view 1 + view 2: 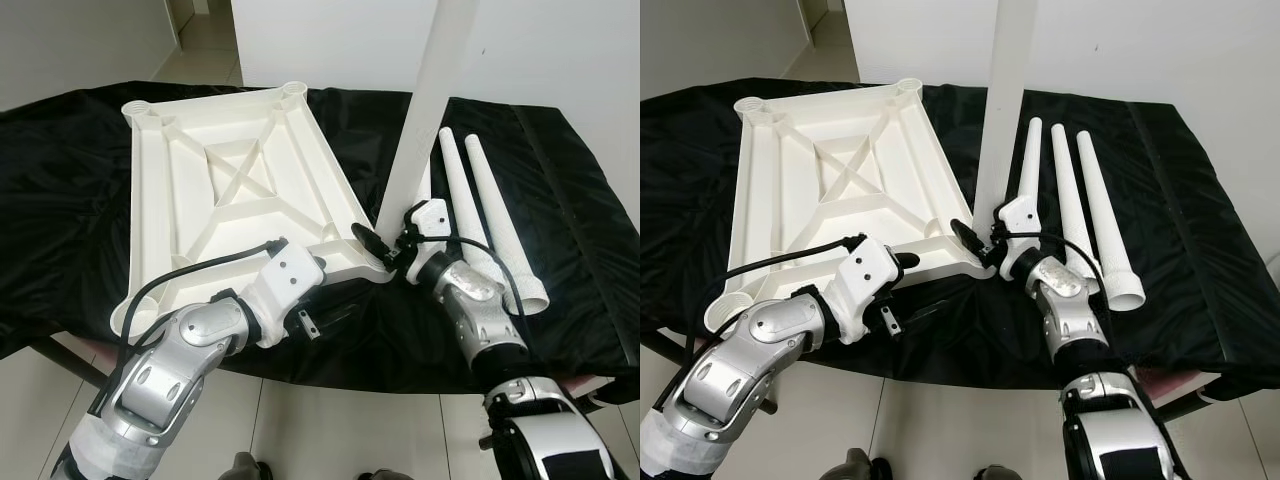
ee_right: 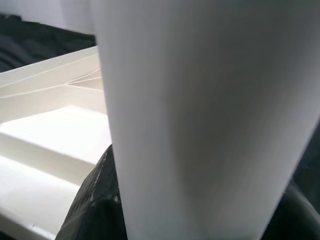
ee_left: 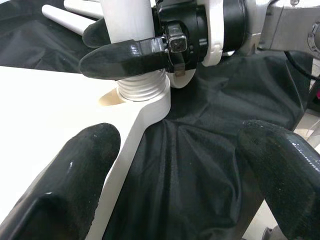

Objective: Building children table

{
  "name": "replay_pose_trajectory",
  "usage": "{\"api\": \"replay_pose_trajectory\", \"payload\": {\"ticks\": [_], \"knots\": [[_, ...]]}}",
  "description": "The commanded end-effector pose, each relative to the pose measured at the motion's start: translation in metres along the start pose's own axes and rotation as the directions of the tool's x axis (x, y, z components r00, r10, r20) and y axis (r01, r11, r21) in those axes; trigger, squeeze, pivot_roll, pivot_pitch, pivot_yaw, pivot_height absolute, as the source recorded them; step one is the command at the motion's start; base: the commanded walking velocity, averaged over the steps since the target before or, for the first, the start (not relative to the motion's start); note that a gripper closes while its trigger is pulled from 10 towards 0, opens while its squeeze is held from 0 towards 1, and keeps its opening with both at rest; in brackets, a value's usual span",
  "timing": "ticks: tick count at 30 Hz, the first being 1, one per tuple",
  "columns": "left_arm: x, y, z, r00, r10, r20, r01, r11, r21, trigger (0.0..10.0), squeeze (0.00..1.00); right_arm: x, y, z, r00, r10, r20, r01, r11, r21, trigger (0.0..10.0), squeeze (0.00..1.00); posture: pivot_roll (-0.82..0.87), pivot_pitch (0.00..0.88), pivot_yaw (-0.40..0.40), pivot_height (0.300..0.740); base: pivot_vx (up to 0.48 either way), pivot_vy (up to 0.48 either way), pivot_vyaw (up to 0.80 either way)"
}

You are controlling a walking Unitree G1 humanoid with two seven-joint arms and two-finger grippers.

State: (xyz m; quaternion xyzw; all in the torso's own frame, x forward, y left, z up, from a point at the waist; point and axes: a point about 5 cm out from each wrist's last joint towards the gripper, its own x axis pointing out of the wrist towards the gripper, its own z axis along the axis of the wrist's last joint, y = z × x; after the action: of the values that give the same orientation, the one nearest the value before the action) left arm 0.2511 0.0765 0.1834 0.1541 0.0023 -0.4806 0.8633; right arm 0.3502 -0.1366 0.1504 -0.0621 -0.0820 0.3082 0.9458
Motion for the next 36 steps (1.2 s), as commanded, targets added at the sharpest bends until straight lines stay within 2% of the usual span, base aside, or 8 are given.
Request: {"api": "replay_pose_trajectory", "payload": {"ticks": [1,6,14,26,27,28,29,36], "knots": [[-0.001,-0.002,-0.003,0.999,-0.033,-0.004,0.033,0.999,-0.004,10.0,0.0,-0.011,0.01,-0.029,0.992,-0.022,-0.125,0.03,0.997,0.067,10.0,0.0,-0.1,0.091,0.042,0.74,0.0,0.0,0.0],[-0.001,-0.002,-0.003,0.999,-0.034,-0.006,0.034,0.999,-0.002,10.0,0.0,-0.012,0.019,-0.032,0.985,-0.114,-0.133,0.127,0.987,0.1,10.0,0.0,-0.11,0.096,0.046,0.74,0.0,0.0,0.0],[0.0,0.0,-0.004,0.999,-0.04,-0.01,0.04,0.999,0.003,10.0,0.0,-0.015,0.043,-0.042,0.924,-0.333,-0.189,0.365,0.914,0.174,10.0,0.0,-0.12,0.1,0.052,0.74,0.0,0.0,0.0],[-0.002,0.001,-0.004,0.999,-0.032,-0.012,0.032,0.999,0.001,10.0,0.0,-0.016,0.066,-0.029,0.878,-0.449,-0.165,0.477,0.849,0.226,10.0,0.0,-0.11,0.112,0.044,0.74,0.0,0.0,0.0],[-0.002,0.001,-0.005,0.999,-0.03,-0.013,0.03,1.0,0.001,10.0,0.0,-0.015,0.069,-0.025,0.884,-0.445,-0.144,0.467,0.857,0.22,10.0,0.4,-0.11,0.111,0.044,0.74,0.0,0.0,0.0],[-0.002,0.001,-0.005,0.999,-0.03,-0.013,0.03,1.0,0.001,10.0,0.0,-0.015,0.069,-0.025,0.884,-0.445,-0.144,0.467,0.857,0.22,10.0,0.4,-0.11,0.111,0.044,0.74,0.0,0.0,0.0],[-0.002,0.002,-0.004,0.999,-0.03,-0.011,0.03,1.0,-0.001,10.0,0.0,-0.015,0.07,-0.019,0.886,-0.448,-0.117,0.463,0.858,0.223,10.0,1.0,-0.11,0.118,0.045,0.74,0.0,0.0,0.0],[-0.002,0.003,-0.004,1.0,-0.027,-0.012,0.027,1.0,0.005,10.0,0.0,-0.018,0.064,-0.009,0.894,-0.444,-0.055,0.444,0.868,0.222,10.0,1.0,-0.11,0.118,0.046,0.74,0.0,0.0,0.0]]}}
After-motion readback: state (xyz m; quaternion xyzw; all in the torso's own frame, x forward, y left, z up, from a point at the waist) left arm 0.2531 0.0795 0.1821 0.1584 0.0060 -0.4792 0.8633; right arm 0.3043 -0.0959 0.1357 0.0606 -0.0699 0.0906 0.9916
